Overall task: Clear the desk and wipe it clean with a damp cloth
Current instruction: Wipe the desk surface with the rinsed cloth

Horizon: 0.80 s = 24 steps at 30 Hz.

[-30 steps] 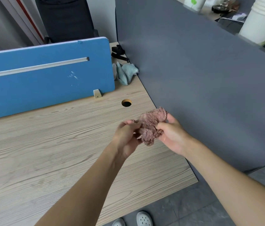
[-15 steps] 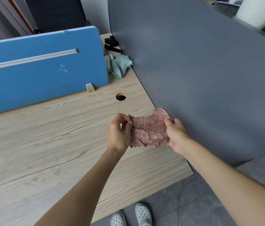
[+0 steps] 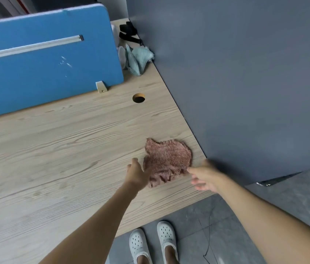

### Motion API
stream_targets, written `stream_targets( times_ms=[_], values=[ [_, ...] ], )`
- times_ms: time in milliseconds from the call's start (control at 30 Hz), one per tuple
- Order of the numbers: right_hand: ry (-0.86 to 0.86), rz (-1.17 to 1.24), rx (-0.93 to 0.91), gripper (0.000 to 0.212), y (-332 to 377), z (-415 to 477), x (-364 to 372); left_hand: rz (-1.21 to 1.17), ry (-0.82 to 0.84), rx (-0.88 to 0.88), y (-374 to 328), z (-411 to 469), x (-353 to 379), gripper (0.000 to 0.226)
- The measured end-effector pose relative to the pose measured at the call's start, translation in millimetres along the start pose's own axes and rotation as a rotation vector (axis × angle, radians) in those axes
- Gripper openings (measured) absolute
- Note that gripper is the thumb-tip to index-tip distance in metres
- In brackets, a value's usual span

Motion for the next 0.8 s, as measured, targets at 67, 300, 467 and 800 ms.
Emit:
stream_targets(
  times_ms=[67,300,467,800],
  values=[
    [-0.061,-0.080,-0.018,0.031,-18,4,4,0.030,-0.015,-0.014,9,-7,7,0.063],
    [-0.202,0.014,-0.119,0.032,-17,11,17,0.006,-0.133,-0.068,10,-8,15,0.047],
    [-0.297,-0.075,-0.184,0.016,-16,18,14,-0.096,-0.152,-0.057,18,-16,14,0.035],
    [-0.171,-0.043,-0.193,0.038,-30,6,34,-0.017,-0.087,0.084,39,-31,26,0.005]
  ],
)
Point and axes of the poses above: each hand's wrist, its own z-axis towards the middle knuckle, its own x-axis out of the palm, y = z × x, the point moved 5 cm from there along z, towards the middle knuckle, and after that the axes turned 11 degrees about -y, right-handed, at the moved point
